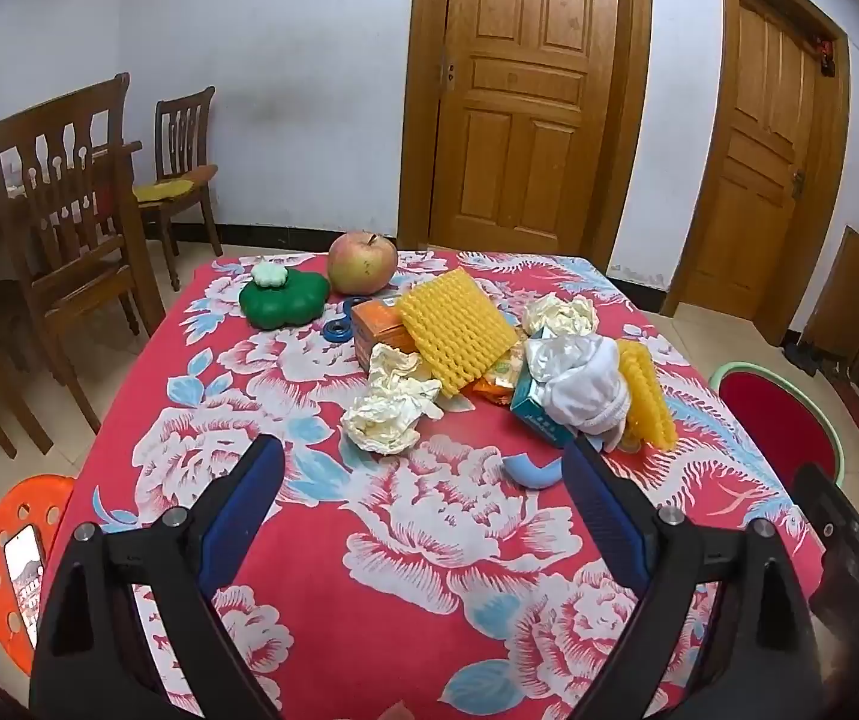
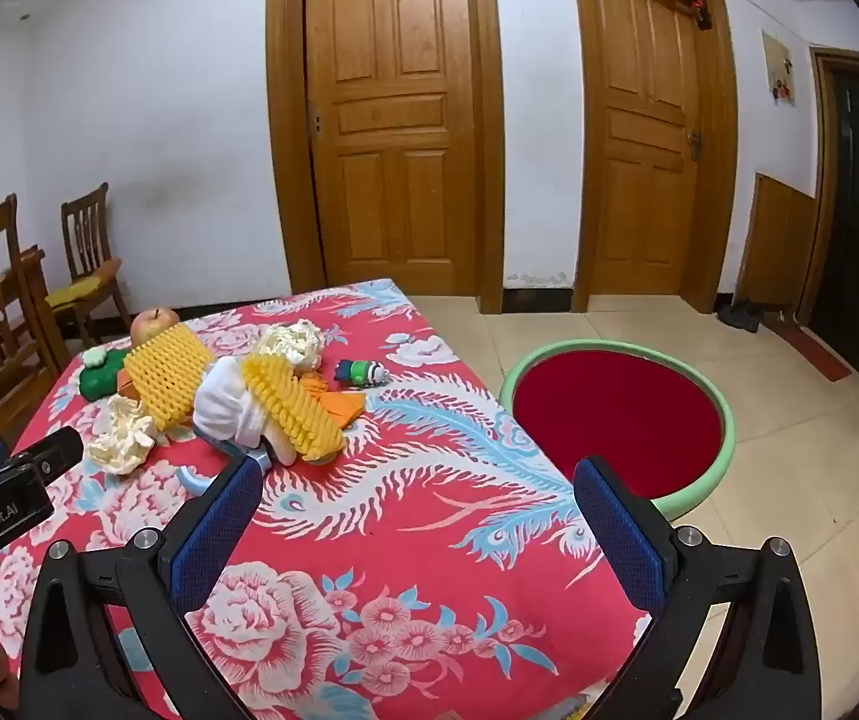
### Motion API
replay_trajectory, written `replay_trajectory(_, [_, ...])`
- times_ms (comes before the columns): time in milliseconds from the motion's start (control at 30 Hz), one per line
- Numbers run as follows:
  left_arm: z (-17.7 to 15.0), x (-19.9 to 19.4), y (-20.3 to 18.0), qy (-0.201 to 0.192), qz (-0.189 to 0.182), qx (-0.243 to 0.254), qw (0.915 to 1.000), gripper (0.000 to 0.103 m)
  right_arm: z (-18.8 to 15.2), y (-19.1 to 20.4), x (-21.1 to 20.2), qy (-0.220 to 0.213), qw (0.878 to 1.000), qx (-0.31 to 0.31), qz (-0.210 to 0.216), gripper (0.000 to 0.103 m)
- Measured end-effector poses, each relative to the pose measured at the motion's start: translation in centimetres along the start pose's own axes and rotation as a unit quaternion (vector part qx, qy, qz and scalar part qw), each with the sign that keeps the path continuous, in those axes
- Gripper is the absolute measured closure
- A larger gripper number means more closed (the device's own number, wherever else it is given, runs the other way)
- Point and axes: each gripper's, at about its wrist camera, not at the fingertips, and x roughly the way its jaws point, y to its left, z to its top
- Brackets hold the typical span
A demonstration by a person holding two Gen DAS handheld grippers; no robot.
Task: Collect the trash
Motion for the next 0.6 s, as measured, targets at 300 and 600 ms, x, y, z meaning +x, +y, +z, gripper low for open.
replay_trajectory(300, [0.04,-0.03,0.0,0.007,-0.001,-0.004,1.0,0.01,0.06,0.23,0.13,-0.006,1.0,-0.001,-0.001,0.0])
replay_trajectory(600, [-0.68,0.01,0.49,0.008,-0.001,-0.004,1.0,0.01,0.28,-0.04,-0.41,-0.007,1.0,-0.004,-0.004,0.0])
